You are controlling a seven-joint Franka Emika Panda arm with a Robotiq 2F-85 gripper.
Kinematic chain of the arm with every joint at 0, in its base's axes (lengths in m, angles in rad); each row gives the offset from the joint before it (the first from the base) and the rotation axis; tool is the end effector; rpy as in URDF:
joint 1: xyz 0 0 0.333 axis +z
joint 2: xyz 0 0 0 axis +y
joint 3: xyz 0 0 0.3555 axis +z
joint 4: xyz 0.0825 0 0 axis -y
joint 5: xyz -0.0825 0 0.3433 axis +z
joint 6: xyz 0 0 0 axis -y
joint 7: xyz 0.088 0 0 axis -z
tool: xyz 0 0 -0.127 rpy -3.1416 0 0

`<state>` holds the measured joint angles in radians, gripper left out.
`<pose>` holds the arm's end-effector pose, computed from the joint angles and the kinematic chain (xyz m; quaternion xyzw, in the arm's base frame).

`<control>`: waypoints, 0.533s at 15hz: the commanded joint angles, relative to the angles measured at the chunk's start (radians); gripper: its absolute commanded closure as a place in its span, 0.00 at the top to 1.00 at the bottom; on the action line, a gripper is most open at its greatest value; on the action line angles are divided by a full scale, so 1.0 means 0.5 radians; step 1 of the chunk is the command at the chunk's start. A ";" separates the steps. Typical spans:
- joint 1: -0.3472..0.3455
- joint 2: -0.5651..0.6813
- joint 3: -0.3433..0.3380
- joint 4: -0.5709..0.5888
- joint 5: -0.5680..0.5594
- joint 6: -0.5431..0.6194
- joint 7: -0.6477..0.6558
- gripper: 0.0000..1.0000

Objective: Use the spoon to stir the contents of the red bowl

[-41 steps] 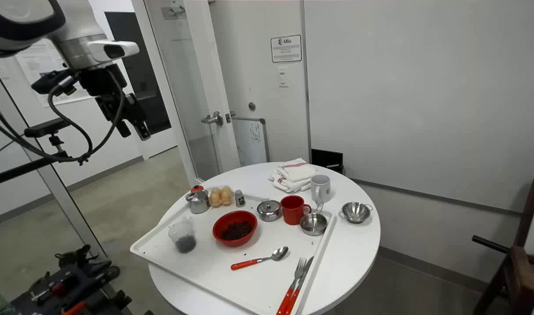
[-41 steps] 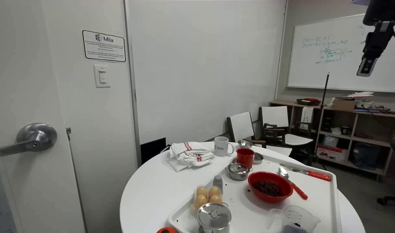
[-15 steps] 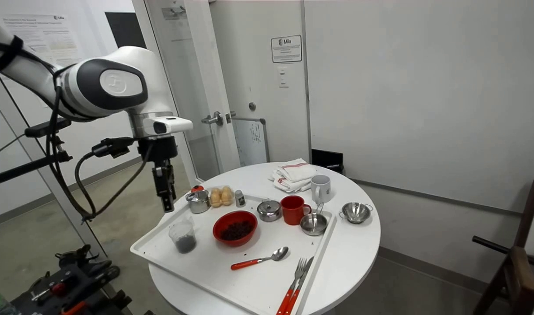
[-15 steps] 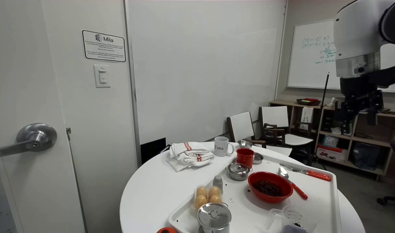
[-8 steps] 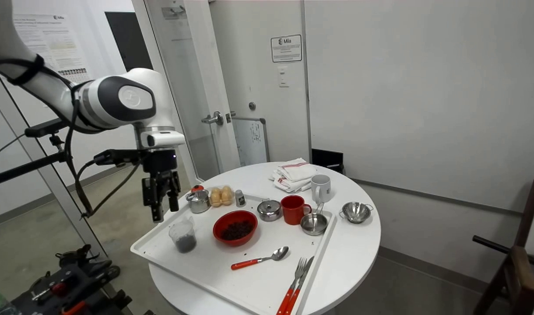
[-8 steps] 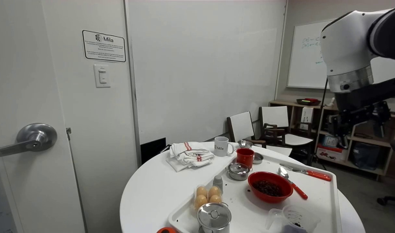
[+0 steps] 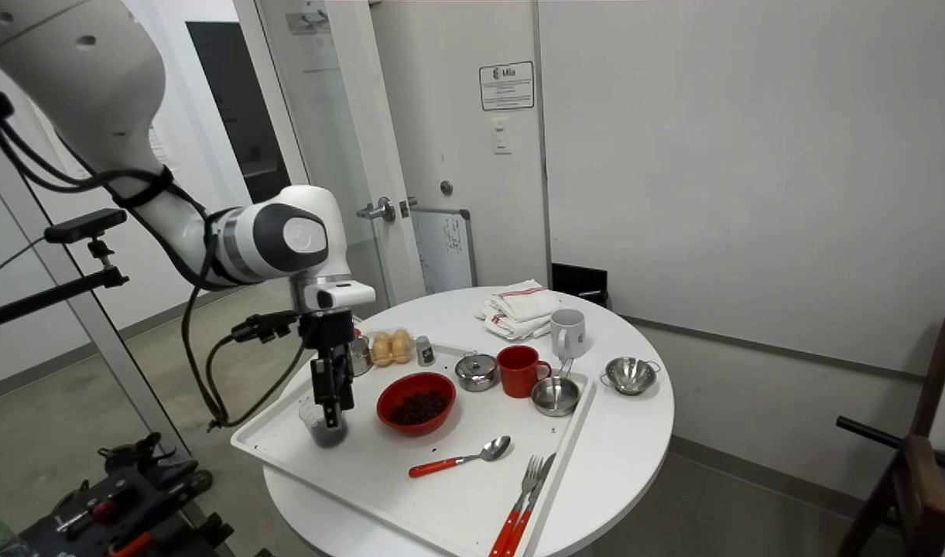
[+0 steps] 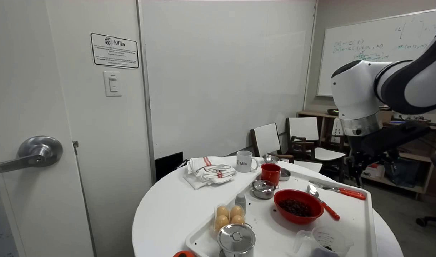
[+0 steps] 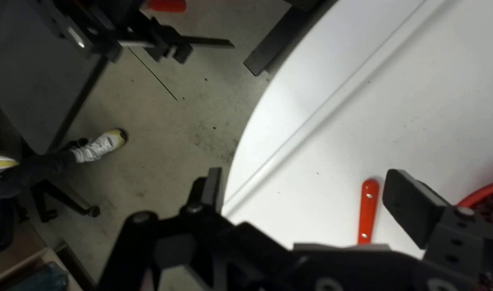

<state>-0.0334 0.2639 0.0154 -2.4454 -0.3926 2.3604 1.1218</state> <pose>0.4320 -0.0179 0.2289 0.9000 -0.3863 -0.0874 0.1821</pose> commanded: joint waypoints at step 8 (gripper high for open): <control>0.149 0.167 -0.275 -0.022 0.193 0.687 -0.384 1.00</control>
<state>-0.0489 0.3642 -0.0478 -2.4541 -0.3336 2.7388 0.9239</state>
